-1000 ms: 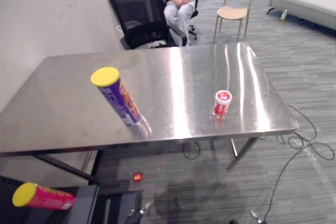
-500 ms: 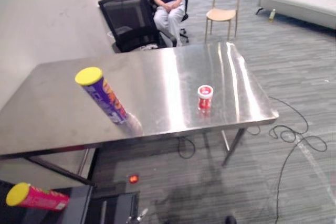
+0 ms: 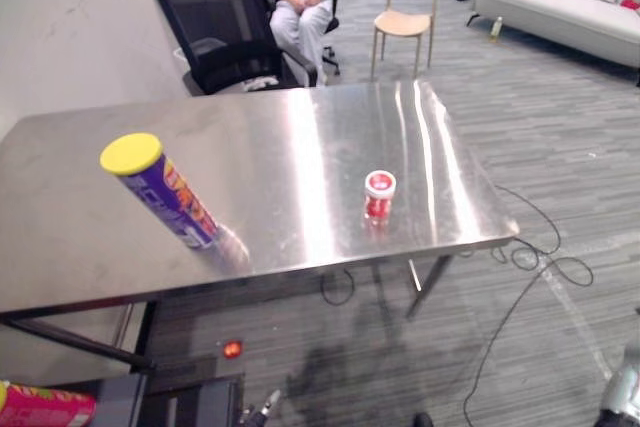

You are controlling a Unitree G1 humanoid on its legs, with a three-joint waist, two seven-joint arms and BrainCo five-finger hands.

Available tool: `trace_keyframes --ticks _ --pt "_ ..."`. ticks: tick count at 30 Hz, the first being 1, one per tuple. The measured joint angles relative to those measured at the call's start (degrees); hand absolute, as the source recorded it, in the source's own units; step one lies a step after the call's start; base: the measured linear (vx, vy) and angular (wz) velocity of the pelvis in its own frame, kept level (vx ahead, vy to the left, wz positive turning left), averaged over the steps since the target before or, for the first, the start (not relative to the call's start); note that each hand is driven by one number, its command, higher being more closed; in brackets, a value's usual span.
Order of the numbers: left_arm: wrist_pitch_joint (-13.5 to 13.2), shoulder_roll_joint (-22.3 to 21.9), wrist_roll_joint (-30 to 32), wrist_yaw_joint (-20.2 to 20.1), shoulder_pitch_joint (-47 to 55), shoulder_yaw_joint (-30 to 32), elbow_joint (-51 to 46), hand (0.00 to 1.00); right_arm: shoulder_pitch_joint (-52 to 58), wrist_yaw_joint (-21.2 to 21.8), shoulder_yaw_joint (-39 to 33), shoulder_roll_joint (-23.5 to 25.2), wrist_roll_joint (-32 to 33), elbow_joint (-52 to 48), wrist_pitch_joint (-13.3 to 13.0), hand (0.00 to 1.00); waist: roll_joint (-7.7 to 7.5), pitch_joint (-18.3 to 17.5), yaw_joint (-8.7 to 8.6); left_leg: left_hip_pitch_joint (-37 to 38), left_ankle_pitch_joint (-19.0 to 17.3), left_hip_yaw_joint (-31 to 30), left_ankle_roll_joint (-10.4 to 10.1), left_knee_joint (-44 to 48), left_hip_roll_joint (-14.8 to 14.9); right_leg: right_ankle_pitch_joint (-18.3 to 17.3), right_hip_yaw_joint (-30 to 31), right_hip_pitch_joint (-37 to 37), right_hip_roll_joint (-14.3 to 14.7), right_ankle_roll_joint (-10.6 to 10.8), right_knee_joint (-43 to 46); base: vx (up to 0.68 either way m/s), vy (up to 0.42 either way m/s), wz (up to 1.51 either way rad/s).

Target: Put the gum and the chips on the shelf.

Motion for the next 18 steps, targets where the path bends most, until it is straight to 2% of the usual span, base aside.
trace_keyframes --ticks 5,9,14,18 --pt "0.0 1.1 0.5 -0.7 0.1 -2.0 -0.1 0.00 0.8 7.8 4.5 -0.8 -4.0 -4.2 -0.1 0.00 -0.23 -0.4 -0.02 -1.9 0.6 -1.6 -0.1 0.0 -0.2 0.0 -1.1 -1.3 -0.2 0.0 0.0 -0.06 -0.029 0.10" --pt "0.0 2.0 0.5 -1.4 0.1 -3.9 -0.1 0.00 1.0 14.2 9.6 -4.8 -3.7 -4.8 -0.1 0.00 -0.37 -0.3 0.04 -2.3 1.3 -2.9 0.0 0.0 -0.1 -0.1 -2.1 -1.3 -0.1 0.1 0.7 -0.03 -0.021 0.13" --pt "0.0 2.4 0.5 -1.8 -0.2 -5.4 -0.1 0.00 1.5 16.8 15.5 -6.3 -2.2 -4.1 -0.1 0.00 -0.61 -0.1 0.37 -3.4 2.0 -5.1 0.3 0.2 -0.6 -0.1 -4.3 -0.8 -0.7 0.1 0.7 -0.02 -0.008 0.25" --pt "-0.1 2.7 0.4 -1.7 -0.7 -6.3 -0.6 0.00 1.1 17.0 20.0 -6.3 -1.2 -1.3 -0.1 0.00 -0.96 0.4 1.56 -4.0 2.5 -6.6 0.4 0.2 -0.8 -0.1 -5.6 -0.6 -0.9 0.1 0.7 -0.02 -0.004 0.18"
